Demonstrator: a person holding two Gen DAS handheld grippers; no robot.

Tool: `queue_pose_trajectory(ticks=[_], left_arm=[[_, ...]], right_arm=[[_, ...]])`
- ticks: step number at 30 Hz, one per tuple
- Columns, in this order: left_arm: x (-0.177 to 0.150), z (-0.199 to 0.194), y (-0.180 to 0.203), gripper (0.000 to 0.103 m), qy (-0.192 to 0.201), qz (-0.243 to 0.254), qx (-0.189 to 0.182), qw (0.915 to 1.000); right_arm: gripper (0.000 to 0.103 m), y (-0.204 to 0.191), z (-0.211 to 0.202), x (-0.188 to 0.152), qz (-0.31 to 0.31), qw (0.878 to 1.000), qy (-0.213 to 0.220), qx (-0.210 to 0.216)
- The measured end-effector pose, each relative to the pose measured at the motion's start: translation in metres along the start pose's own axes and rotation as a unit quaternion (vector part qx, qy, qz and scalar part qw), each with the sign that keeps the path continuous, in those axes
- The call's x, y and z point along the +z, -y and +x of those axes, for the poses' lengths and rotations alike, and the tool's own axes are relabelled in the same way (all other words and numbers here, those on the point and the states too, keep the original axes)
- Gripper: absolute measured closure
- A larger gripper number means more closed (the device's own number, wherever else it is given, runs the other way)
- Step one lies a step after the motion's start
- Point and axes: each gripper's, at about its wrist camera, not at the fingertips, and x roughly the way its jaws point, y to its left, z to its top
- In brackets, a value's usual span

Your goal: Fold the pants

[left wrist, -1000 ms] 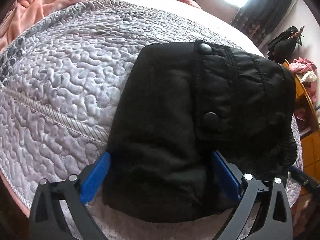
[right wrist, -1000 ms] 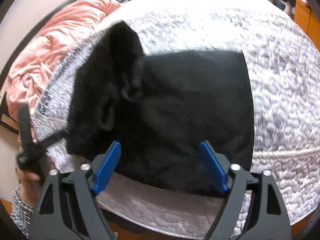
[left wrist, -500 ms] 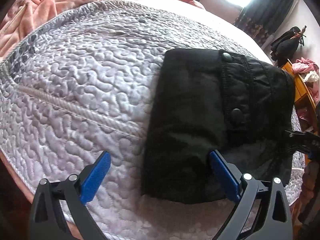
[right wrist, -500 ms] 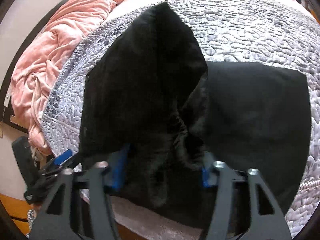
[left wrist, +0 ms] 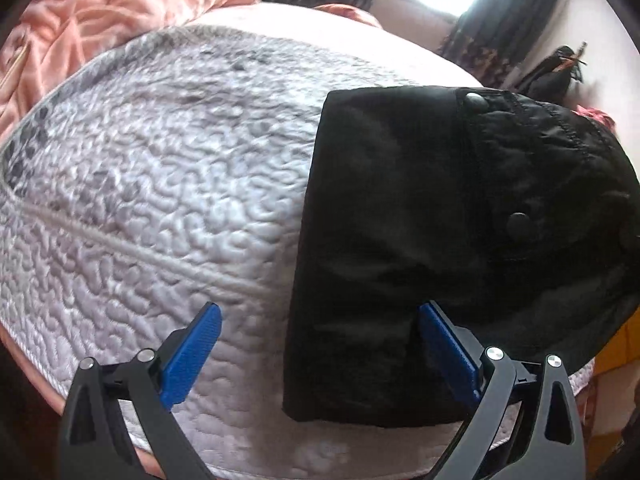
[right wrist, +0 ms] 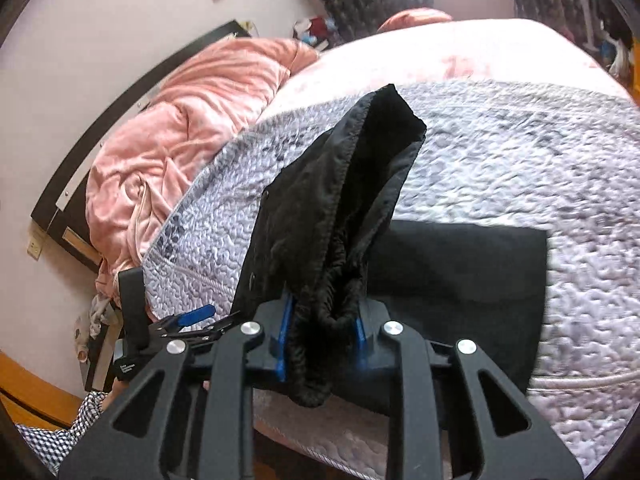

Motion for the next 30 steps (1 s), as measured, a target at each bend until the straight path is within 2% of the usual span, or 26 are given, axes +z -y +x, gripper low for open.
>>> queue_pose_trajectory(ticks=[4, 10, 15, 20, 22, 24, 26, 30], left_arm=[[0.002, -0.002, 0.025, 0.004, 0.003, 0.022, -0.008, 0.9997], [0.000, 0.009, 0.060, 0.004, -0.004, 0.062, -0.009, 0.9980], [-0.003, 0.020, 0.078, 0.004, -0.015, 0.085, -0.008, 0.9962], [-0.006, 0.041, 0.086, 0.004, -0.040, 0.098, 0.002, 0.9944], [-0.007, 0.047, 0.085, 0.004, -0.045, 0.093, 0.002, 0.9946], [-0.006, 0.046, 0.083, 0.004, -0.045, 0.090, 0.000, 0.9950], [-0.004, 0.042, 0.081, 0.004, -0.041, 0.086, -0.004, 0.9955], [0.001, 0.038, 0.083, 0.004, -0.040, 0.088, -0.015, 0.9952]], right_arm=[[0.079, 0.026, -0.022, -0.007, 0.022, 0.999, 0.006, -0.023], [0.079, 0.074, -0.018, -0.029, 0.063, 0.997, -0.020, -0.047], [0.077, 0.109, 0.011, -0.057, 0.098, 0.991, -0.058, -0.066], [0.067, 0.146, 0.043, -0.084, 0.145, 0.984, -0.088, -0.057], [0.065, 0.146, 0.042, -0.084, 0.144, 0.984, -0.089, -0.054], [0.055, 0.143, 0.036, -0.080, 0.136, 0.985, -0.089, -0.065], [0.047, 0.137, 0.022, -0.069, 0.116, 0.987, -0.068, -0.089], [0.045, 0.140, 0.006, -0.041, 0.110, 0.990, -0.035, -0.082]])
